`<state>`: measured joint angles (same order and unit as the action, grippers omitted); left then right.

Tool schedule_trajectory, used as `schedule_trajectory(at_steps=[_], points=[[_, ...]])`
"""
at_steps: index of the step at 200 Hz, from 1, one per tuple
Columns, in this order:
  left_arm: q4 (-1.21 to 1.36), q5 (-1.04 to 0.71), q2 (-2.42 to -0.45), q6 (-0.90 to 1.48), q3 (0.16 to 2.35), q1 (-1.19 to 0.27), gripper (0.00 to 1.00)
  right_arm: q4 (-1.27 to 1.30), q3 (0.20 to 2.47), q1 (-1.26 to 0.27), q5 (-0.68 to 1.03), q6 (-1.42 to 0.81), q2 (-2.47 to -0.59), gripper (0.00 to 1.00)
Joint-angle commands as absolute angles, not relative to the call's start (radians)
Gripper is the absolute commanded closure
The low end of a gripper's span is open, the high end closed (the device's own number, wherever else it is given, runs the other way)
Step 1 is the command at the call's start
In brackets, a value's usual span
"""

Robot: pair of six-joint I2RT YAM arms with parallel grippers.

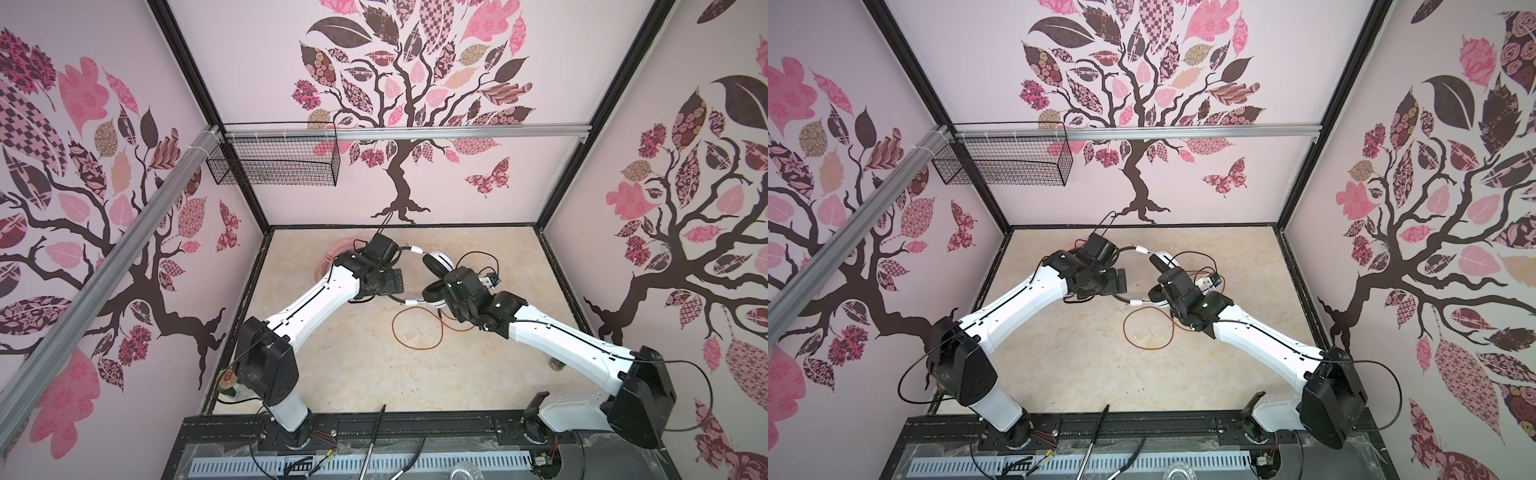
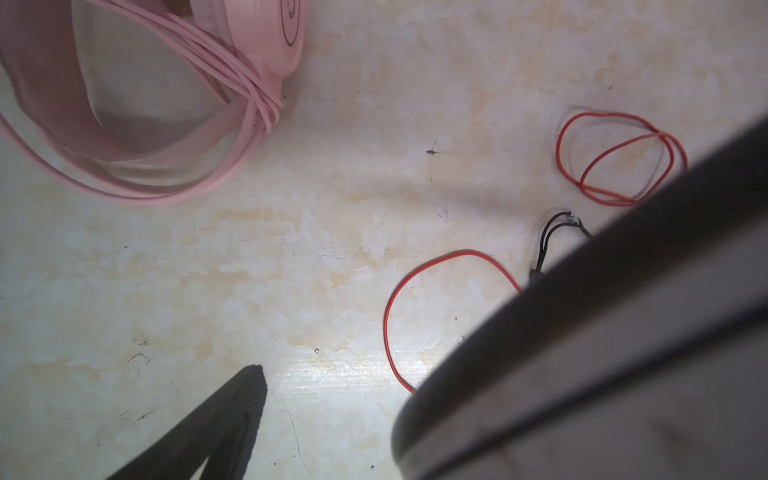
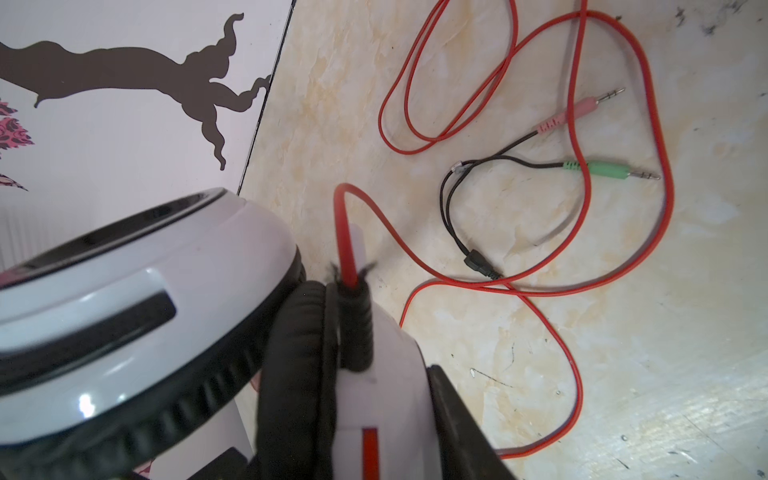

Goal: Wrap the headphones

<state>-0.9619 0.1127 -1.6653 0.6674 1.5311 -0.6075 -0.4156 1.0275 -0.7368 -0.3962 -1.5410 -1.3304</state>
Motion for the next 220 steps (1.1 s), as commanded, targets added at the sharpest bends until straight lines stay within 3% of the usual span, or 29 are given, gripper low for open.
schedule_trajectory(at_steps=[1,17,66,99,134,148,166,186,220], points=[[-1.033,0.122,-1.675,0.728,1.603,-0.611,0.14,-0.377,1.070,-0.743,-0.463,-1.558,-1.304,0.69],[-1.063,0.082,-1.704,0.737,1.625,-0.611,0.22,-0.391,1.075,-0.743,-0.491,-1.547,-1.295,0.69],[-1.079,0.033,-1.726,0.756,1.657,-0.618,0.23,-0.412,1.076,-0.743,-0.543,-1.530,-1.285,0.69],[-1.135,0.016,-1.797,0.747,1.695,-0.618,0.31,-0.403,1.075,-0.745,-0.546,-1.532,-1.288,0.69],[-1.110,0.000,-1.832,0.750,1.698,-0.621,0.32,-0.391,1.071,-0.749,-0.538,-1.534,-1.299,0.69],[-1.097,0.002,-1.837,0.752,1.701,-0.622,0.41,-0.390,1.071,-0.750,-0.538,-1.534,-1.302,0.69],[-1.095,0.014,-1.841,0.760,1.704,-0.622,0.43,-0.388,1.071,-0.755,-0.542,-1.534,-1.302,0.69],[-1.090,0.032,-1.837,0.774,1.705,-0.621,0.53,-0.388,1.072,-0.755,-0.546,-1.534,-1.304,0.70],[-1.061,0.041,-1.825,0.789,1.693,-0.621,0.54,-0.387,1.071,-0.758,-0.566,-1.532,-1.296,0.70]])
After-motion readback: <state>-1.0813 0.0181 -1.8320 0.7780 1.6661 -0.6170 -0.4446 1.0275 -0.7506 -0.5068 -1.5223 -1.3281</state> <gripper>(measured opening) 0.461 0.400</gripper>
